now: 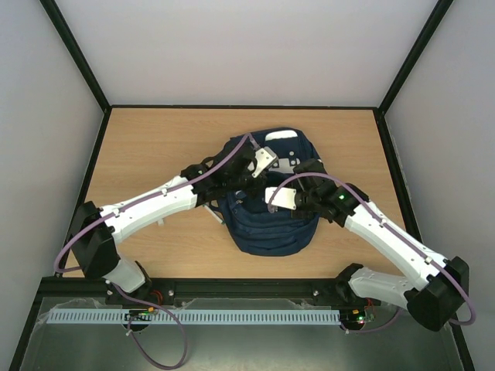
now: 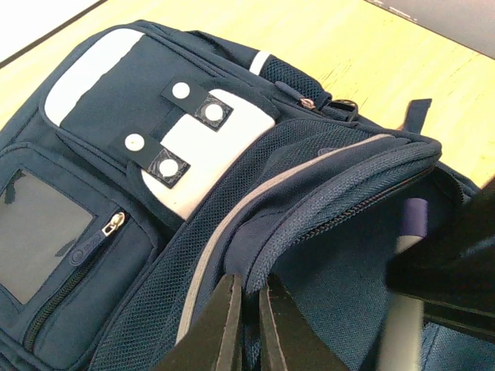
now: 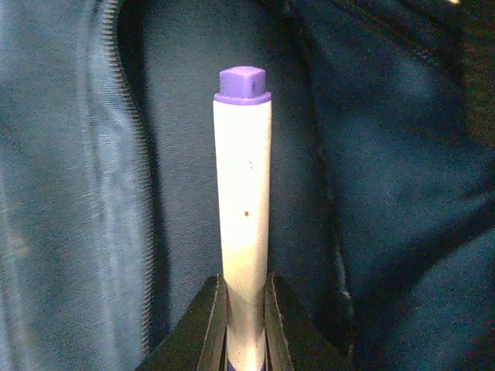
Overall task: Pack the student bag
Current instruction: Place the stationery in the student bag.
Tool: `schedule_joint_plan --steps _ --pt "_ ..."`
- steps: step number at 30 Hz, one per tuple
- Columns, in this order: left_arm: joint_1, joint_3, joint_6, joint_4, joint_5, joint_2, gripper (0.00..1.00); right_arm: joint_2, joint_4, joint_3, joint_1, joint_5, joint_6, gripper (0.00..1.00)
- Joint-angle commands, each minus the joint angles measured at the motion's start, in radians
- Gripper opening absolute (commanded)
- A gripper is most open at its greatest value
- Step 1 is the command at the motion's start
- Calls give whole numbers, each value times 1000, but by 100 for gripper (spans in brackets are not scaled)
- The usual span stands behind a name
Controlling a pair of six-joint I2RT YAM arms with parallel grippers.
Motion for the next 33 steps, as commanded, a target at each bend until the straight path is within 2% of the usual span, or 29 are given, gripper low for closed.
schedule_joint_plan --steps 1,3,4,5,7,9,12,16,19,27,33 --pt "33 72 -46 109 -1 -33 2 44 165 -38 11 119 -21 11" --pt "36 69 -48 107 0 -35 2 65 260 -78 11 183 -3 14" --pt "38 68 -49 105 -2 -34 2 69 299 -90 11 205 13 20" --pt "39 68 -50 101 -4 -34 3 67 326 -98 11 212 32 32" --pt "43 66 -50 97 -4 -35 2 34 320 -93 11 168 78 49" --pt "47 63 -50 96 -6 -34 2 -15 247 -67 11 77 114 58" --pt "56 54 -51 99 -10 -35 2 -86 109 -13 9 -27 165 60" --pt "59 9 -56 135 -13 -54 2 -137 13 56 4 -52 221 59" --pt "62 -33 -64 169 -11 -74 2 -147 13 71 -8 -46 246 59" --pt "62 -68 -81 196 17 -88 2 -62 78 111 -80 -35 288 70" --pt "61 -94 -77 205 55 -111 3 28 124 133 -92 -54 304 71"
